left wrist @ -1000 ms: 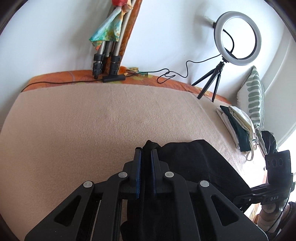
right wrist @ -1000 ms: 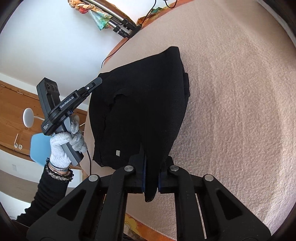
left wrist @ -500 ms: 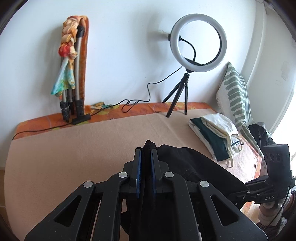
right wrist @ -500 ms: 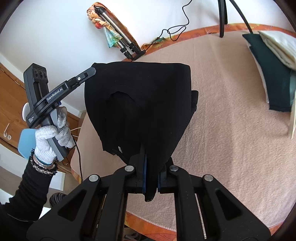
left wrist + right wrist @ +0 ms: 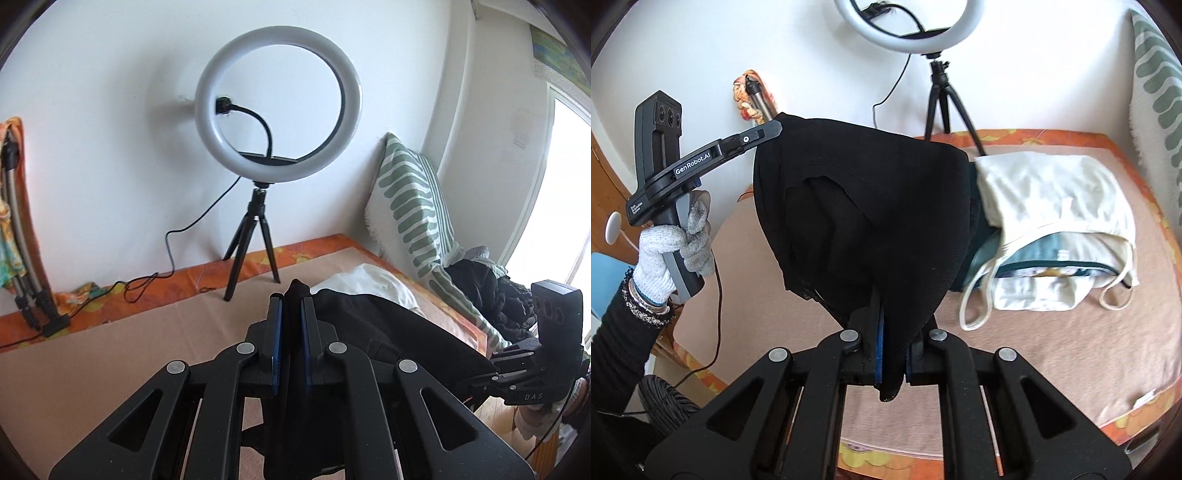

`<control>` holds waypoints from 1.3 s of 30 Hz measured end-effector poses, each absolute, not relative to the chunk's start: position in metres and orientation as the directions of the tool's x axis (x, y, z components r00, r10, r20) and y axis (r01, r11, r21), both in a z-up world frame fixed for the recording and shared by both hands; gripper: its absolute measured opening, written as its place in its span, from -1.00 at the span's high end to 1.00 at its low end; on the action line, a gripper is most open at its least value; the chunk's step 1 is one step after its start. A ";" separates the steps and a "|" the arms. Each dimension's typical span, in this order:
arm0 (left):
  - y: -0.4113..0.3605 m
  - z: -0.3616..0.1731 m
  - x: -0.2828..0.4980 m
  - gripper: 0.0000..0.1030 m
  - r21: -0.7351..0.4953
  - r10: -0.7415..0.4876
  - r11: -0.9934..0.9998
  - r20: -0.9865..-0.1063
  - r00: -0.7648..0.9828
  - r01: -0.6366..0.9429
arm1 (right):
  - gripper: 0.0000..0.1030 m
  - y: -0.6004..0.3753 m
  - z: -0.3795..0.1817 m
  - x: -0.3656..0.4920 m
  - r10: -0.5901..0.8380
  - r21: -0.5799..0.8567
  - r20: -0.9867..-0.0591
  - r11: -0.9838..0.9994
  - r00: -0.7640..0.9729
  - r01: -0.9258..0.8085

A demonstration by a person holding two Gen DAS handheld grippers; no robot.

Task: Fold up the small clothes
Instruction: 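Lift and carry the shirt with both grippers onto the white clothes stack, then open both grippers and release the shirt on the stack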

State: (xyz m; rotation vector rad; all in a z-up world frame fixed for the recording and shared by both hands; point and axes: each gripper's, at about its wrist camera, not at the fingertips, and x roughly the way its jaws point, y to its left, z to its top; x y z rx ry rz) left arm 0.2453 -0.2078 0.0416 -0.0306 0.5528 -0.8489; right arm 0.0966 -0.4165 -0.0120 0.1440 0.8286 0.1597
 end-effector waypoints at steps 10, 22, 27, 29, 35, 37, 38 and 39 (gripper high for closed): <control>-0.335 0.050 0.264 0.85 -0.229 -0.785 0.585 -0.403 0.471 0.778 | 0.83 -0.522 0.018 0.101 -0.017 0.010 -0.691 0.999 0.722 0.033; -0.412 -0.021 0.343 0.85 -0.211 -0.674 0.693 -0.531 0.514 0.690 | 0.83 -0.639 -0.045 0.176 0.080 0.151 -0.745 0.987 0.662 0.050; -0.408 -0.038 0.356 0.75 -0.177 -0.608 0.724 -0.621 0.495 0.667 | 0.55 -0.647 -0.070 0.187 0.116 0.180 -0.800 0.982 0.589 0.050; -0.396 -0.031 0.352 0.48 -0.162 -0.602 0.733 -0.606 0.520 0.661 | 0.25 -0.645 -0.068 0.183 0.092 0.141 -0.806 0.989 0.584 0.039; -0.357 -0.013 0.325 0.10 -0.210 -0.663 0.686 -0.574 0.481 0.696 | 0.02 -0.666 -0.034 0.175 0.180 0.271 -0.685 0.962 0.706 0.018; -0.345 -0.020 0.315 0.10 -0.282 -0.691 0.661 -0.589 0.419 0.695 | -0.01 -0.678 -0.026 0.190 0.172 0.319 -0.648 0.946 0.742 0.059; -0.344 -0.026 0.310 0.10 -0.310 -0.699 0.648 -0.605 0.382 0.696 | -0.01 -0.684 -0.026 0.201 0.174 0.345 -0.639 0.936 0.749 0.077; -0.344 -0.033 0.304 0.10 -0.329 -0.702 0.639 -0.620 0.351 0.696 | -0.01 -0.689 -0.026 0.213 0.174 0.365 -0.633 0.927 0.755 0.092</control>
